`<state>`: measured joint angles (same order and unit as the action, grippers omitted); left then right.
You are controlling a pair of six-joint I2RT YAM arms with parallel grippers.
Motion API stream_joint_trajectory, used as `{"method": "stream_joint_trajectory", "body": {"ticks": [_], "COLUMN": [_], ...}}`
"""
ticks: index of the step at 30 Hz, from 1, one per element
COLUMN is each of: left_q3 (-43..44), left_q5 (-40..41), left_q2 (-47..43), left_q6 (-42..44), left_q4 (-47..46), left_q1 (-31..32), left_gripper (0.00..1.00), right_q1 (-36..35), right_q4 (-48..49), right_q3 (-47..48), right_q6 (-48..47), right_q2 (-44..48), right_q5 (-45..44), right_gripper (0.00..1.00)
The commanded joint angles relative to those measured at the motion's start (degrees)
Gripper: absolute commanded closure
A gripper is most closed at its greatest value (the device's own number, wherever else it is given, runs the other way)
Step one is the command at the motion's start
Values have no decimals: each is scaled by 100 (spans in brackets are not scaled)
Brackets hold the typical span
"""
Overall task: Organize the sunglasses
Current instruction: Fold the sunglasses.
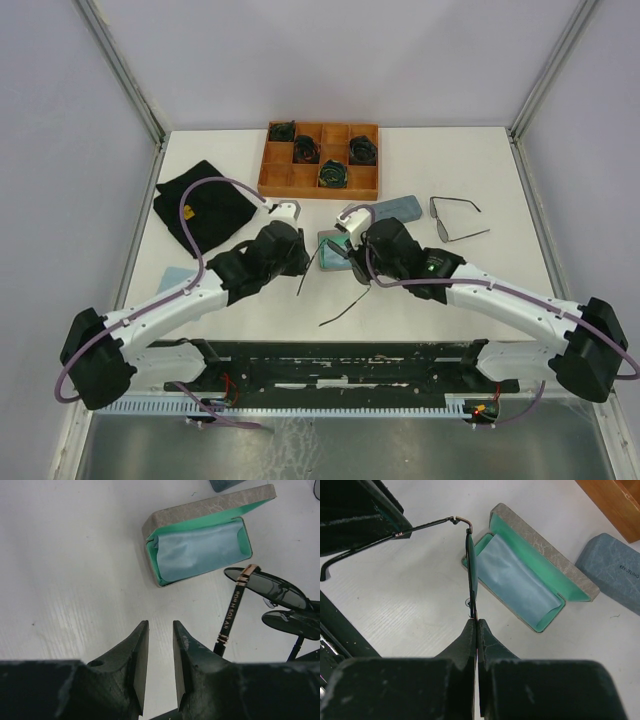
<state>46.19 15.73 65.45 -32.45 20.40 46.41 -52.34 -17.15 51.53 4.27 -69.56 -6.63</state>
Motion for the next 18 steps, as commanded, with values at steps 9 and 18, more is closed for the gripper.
{"method": "stream_joint_trajectory", "body": {"ticks": [9, 18], "left_q3": [601, 918], "left_q5": [467, 390], "left_q2": [647, 1045], "left_q6": [-122, -11], "left_q4": [-563, -687], "left_q1": [534, 679], "left_gripper": [68, 69], "right_q1": [13, 4], "right_q4": [399, 520], "right_q3": [293, 247], "right_q6": [480, 709], "right_q2": [-132, -256], "right_q5": [-35, 103], "right_gripper": [100, 100]}}
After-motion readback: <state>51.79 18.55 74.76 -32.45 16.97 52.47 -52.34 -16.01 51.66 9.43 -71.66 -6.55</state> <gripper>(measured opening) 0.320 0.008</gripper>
